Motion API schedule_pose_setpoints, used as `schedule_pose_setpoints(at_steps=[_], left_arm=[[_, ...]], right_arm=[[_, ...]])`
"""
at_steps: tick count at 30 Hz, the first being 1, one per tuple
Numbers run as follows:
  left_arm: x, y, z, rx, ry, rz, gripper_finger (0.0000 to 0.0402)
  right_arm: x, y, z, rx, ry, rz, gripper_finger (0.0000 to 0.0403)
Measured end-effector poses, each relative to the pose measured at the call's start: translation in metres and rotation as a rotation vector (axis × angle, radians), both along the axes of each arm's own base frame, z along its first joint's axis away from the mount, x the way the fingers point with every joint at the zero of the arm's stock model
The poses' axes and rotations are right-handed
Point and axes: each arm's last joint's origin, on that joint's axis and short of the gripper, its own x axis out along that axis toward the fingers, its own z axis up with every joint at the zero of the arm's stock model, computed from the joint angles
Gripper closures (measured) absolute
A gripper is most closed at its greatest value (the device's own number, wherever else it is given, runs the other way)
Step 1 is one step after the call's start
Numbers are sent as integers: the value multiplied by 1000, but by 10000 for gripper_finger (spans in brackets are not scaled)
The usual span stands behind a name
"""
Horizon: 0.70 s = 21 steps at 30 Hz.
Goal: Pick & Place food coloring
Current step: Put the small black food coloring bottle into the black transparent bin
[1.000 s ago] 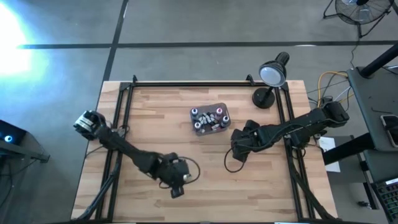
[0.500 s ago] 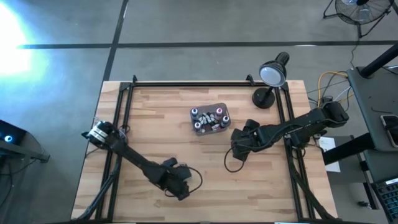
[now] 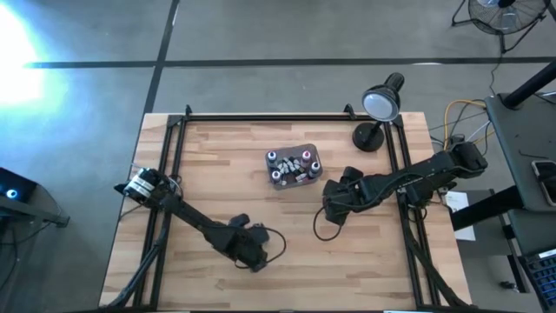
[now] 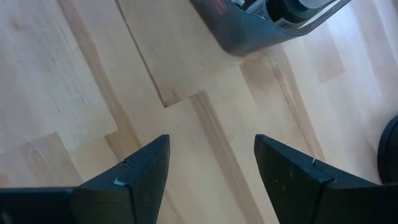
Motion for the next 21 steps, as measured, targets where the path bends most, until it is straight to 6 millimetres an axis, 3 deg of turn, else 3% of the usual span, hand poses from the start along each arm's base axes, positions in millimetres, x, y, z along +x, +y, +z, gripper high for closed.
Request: schedule_pose_setpoints(at_steps=[6,12,15,21], left_arm=[[2,4,-3,36,29,-74,332],[12,25,4,32,24,-60,370],[17,46,13,124,22,-62,378],[25,112,68,286,-106,44,380]], right_arm=[[-2,0,-2,-2,9,-3,174],[-2,-1,-4,-1,11,-11,174],[-3,-1,-3,11,-8,-49,174],[-9,-3,15,24,-110,-122,175]])
